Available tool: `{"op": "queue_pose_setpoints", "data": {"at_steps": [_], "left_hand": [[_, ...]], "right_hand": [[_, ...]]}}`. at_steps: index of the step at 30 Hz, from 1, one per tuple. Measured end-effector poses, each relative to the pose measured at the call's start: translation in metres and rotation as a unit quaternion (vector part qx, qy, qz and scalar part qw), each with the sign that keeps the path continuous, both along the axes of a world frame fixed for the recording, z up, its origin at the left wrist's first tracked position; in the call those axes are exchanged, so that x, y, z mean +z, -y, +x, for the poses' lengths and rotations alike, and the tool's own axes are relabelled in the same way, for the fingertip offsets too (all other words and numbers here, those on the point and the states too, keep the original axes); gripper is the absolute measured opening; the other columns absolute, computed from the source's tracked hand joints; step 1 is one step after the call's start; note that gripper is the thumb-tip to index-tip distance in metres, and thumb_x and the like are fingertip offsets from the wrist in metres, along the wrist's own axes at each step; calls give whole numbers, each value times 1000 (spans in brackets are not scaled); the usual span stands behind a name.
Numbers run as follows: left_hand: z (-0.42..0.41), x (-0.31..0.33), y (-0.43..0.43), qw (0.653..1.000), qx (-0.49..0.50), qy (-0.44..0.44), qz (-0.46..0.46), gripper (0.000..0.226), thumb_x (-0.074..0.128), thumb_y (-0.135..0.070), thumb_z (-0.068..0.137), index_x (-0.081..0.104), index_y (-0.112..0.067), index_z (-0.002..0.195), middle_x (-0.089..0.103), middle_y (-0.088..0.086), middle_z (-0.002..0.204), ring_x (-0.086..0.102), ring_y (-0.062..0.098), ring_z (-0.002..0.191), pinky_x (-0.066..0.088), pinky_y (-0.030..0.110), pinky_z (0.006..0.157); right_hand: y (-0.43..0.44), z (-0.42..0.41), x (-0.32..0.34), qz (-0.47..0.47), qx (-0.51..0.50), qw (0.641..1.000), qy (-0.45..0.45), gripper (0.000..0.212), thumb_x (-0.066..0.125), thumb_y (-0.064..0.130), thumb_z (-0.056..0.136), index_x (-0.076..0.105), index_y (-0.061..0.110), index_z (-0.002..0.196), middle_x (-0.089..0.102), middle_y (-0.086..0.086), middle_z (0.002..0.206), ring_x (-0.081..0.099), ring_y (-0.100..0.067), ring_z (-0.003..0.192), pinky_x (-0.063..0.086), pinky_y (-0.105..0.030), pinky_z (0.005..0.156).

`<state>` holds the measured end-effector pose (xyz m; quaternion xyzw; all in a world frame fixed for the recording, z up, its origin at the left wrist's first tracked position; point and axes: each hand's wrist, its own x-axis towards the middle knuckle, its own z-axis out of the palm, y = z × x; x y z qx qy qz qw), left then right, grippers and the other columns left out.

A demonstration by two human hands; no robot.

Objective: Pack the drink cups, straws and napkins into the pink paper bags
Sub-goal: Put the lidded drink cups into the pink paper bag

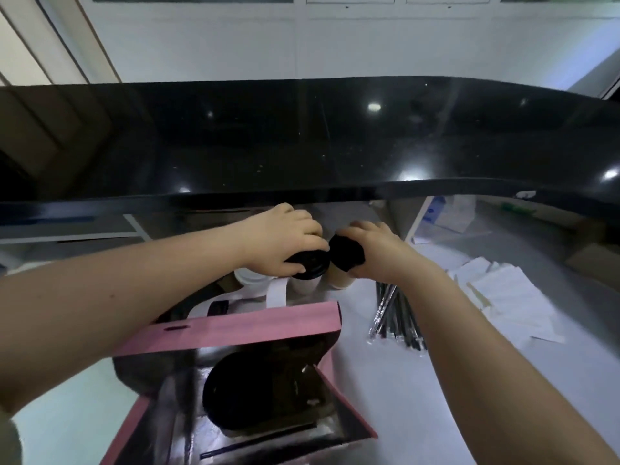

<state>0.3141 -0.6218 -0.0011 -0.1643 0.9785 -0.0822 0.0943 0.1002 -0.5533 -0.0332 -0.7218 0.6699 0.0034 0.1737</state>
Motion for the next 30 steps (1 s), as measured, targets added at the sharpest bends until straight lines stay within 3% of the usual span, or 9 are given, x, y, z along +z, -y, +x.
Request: {"op": "queue_pose_setpoints", "data": {"at_steps": [4, 10, 13, 17, 22, 26, 30], "left_hand": [[-1, -11, 5, 1000, 8, -6, -8, 58, 62, -48, 84, 47, -31, 137, 53, -3, 134, 48, 22, 123, 43, 41, 92], [0, -17, 4, 1000, 16, -16, -18, 56, 65, -45, 81, 52, -29, 133, 57, -1, 129, 52, 24, 118, 43, 42, 87], [1, -8, 3, 999, 36, -17, -23, 56, 60, -47, 86, 46, -32, 138, 51, -4, 136, 46, 22, 125, 39, 40, 93], [8, 20, -1, 997, 67, -36, -18, 57, 53, -50, 91, 36, -37, 144, 44, -9, 143, 36, 16, 132, 37, 38, 101], [30, 61, -28, 989, 107, -99, 12, 55, 56, -50, 90, 41, -38, 142, 45, -8, 142, 38, 17, 131, 38, 41, 102], [59, 87, -65, 967, 131, -206, 68, 44, 60, -46, 89, 54, -37, 132, 53, -10, 132, 46, 15, 121, 44, 41, 97], [89, 96, -109, 942, 142, -268, 141, 39, 64, -42, 89, 59, -36, 128, 56, -13, 126, 50, 8, 114, 47, 35, 95]], "right_hand": [[15, -6, -17, 30, -13, 999, 5, 93, 73, 46, 73, 21, 38, 150, 15, -4, 159, 19, -38, 141, 29, -50, 110], [17, 1, -30, 10, -13, 998, 55, 83, 71, 42, 75, 31, 33, 146, 35, -6, 145, 36, -37, 128, 37, -43, 102], [9, -1, -17, -33, -17, 998, 48, 84, 75, 40, 73, 32, 37, 145, 36, -2, 142, 35, -33, 126, 41, -43, 97], [-8, 2, 18, -76, -23, 996, 43, 87, 77, 38, 72, 29, 34, 145, 34, 3, 145, 31, -30, 130, 39, -48, 103], [-40, 23, 66, -136, -24, 990, 31, 86, 80, 41, 73, 31, 35, 144, 30, 4, 150, 27, -29, 134, 36, -50, 107], [-73, 44, 112, -197, -41, 979, 26, 85, 78, 34, 76, 31, 35, 146, 26, 2, 154, 24, -30, 137, 33, -49, 107], [-115, 66, 151, -247, -73, 963, 81, 85, 76, 34, 75, 31, 38, 147, 26, 7, 154, 21, -24, 139, 30, -45, 109]]}}
